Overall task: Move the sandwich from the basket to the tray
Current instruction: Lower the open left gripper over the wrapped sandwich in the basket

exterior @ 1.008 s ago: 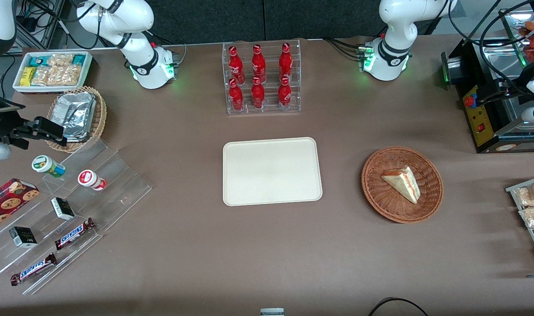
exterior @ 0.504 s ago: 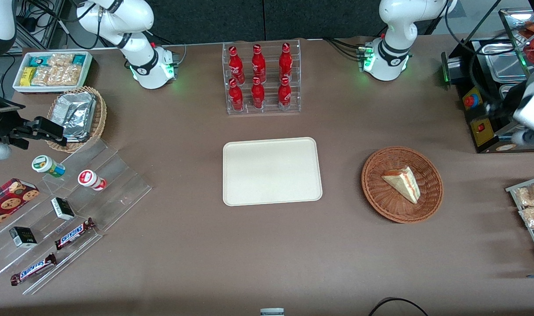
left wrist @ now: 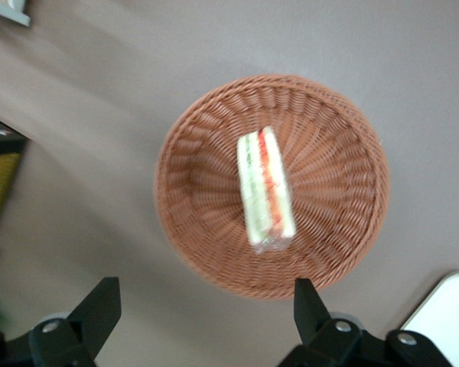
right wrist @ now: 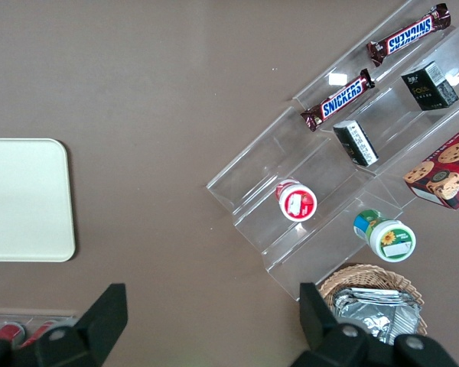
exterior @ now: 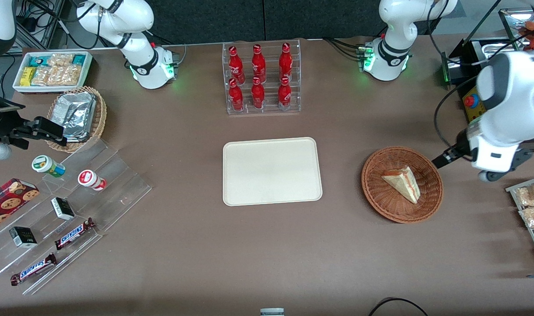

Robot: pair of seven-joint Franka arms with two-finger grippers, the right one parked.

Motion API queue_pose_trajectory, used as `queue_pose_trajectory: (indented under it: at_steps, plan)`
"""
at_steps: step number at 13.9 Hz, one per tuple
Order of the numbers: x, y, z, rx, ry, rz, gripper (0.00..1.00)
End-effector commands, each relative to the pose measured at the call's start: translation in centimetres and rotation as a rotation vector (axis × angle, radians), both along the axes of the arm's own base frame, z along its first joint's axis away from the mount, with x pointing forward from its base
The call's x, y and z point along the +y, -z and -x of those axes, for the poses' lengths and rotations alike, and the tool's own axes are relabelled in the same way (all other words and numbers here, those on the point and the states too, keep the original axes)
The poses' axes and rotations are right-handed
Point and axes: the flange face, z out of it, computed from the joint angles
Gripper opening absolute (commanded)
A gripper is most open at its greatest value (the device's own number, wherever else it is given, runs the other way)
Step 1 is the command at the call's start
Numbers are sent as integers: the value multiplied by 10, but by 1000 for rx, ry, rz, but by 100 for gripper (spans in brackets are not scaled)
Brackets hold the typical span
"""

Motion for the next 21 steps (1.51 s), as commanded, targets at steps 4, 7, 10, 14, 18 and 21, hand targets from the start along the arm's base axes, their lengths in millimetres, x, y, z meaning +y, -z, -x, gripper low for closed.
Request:
queue_pose_trajectory:
  at_steps: [4, 7, 10, 14, 18, 21]
  plan:
    - [-36, 82, 20, -123, -149, 23, 100]
    - [-47, 109, 25, -107, -120, 20, 100]
    - [-46, 124, 23, -95, -122, 22, 100]
    - [-44, 139, 23, -72, -121, 16, 100]
    - [-40, 160, 21, -65, -120, 14, 100]
    - [-35, 167, 21, -55, -113, 1, 100]
